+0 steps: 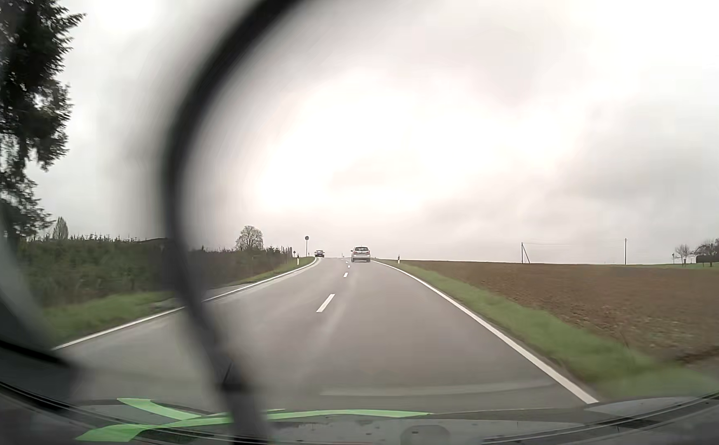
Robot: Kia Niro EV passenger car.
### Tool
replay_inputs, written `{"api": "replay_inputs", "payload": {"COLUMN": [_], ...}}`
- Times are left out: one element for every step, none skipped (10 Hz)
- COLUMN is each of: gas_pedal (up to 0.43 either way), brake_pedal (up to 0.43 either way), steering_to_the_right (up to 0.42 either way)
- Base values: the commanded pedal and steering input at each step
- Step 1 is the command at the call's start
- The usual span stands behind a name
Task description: Follow the waypoints while adhering to traffic rules and regulations
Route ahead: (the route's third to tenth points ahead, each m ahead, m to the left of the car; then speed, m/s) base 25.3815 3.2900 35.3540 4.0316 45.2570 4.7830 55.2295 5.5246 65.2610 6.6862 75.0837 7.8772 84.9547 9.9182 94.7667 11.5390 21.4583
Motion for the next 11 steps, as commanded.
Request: {"api": "replay_inputs", "payload": {"gas_pedal": [0.13, 0.13, 0.13, 0.13, 0.13, 0.13, 0.11, 0.087, 0.028, 0.02, 0.02], "brake_pedal": [0.0, 0.0, 0.0, 0.0, 0.0, 0.0, 0.0, 0.0, 0.0, 0.0, 0.0], "steering_to_the_right": [-0.011, -0.01, -0.011, -0.01, -0.011, -0.01, -0.011, -0.011, -0.011, -0.011, -0.012]}}
